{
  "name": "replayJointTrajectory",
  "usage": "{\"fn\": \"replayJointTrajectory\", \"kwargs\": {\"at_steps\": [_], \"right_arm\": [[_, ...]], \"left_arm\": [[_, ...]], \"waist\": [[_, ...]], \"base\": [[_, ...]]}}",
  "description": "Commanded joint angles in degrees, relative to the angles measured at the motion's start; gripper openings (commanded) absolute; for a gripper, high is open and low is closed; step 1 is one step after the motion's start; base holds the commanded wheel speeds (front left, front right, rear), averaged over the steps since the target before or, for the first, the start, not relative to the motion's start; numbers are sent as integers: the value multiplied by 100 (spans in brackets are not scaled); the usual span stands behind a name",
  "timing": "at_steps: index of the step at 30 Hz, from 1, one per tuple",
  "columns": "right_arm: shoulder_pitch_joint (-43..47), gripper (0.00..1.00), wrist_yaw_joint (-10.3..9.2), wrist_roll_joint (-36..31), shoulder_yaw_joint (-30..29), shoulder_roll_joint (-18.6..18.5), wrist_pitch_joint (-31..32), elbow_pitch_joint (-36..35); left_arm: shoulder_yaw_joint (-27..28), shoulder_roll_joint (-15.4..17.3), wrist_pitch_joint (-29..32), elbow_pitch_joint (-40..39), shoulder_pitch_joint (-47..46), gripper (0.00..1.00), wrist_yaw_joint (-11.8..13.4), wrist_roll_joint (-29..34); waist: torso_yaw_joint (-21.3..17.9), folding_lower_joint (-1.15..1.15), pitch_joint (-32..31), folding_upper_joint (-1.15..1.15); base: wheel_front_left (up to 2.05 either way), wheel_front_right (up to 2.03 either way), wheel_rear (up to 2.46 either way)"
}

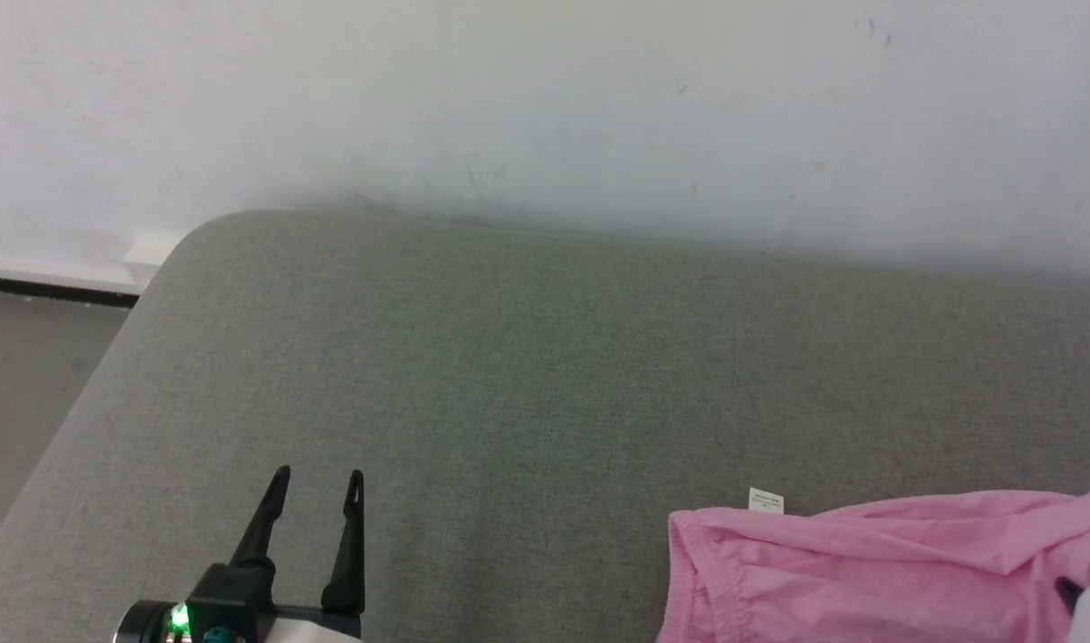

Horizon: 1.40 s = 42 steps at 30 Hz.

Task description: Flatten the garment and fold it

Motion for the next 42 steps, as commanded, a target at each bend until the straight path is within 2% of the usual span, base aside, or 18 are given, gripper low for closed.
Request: {"fn": "replayJointTrajectory", "kwargs": {"at_steps": [1, 8, 14, 21, 28, 29, 30, 31, 38, 42], "right_arm": [[107, 0, -11, 82, 93, 28, 56, -173], [471, 0, -11, 674, 841, 365, 606, -1337], [437, 0, -11, 1033, 1577, 732, 822, -1789], [167, 0, -11, 1079, 2260, 1005, 699, -1588], [-59, 0, -11, 879, 2607, 1080, 312, -932], [-97, 4, -11, 848, 2642, 1083, 256, -797], [-147, 87, -11, 830, 2710, 1083, 180, -681], [-202, 100, -11, 776, 2782, 1063, 88, -570], [-562, 100, -11, 659, 3972, 681, -476, -276], [-748, 100, -11, 697, 4430, 423, -761, -220]], "left_arm": [[9, -18, -27, 4, 61, 100, -39, 74], [7, -54, -27, 7, 141, 100, -105, 128], [5, -68, -27, -1, 210, 100, -143, 156], [10, -88, -27, -6, 175, 100, -166, 169], [-15, -145, -27, 42, 112, 100, -137, 206], [-4, -138, -27, 46, 115, 100, -140, 200], [19, -121, -27, 49, 115, 100, -156, 182], [32, -111, -27, 60, 109, 100, -169, 168], [62, -108, -27, 155, 57, 100, -200, 128], [62, -115, -27, 214, 47, 100, -210, 120]], "waist": [[-86, 0, -137, 0], [-71, 0, -292, 0], [54, 0, -380, 0], [331, 0, -336, 0], [580, 0, -212, 0], [599, 0, -197, 0], [617, 0, -174, 0], [636, 0, -162, 0], [660, 0, -129, 0], [598, 0, -142, 0]], "base": [[0, 0, 0], [0, 0, 0], [0, 0, 0], [0, 0, 0], [0, 0, 0], [0, 0, 0], [0, 0, 0], [0, 0, 0], [0, 0, 0], [0, 0, 0]]}}
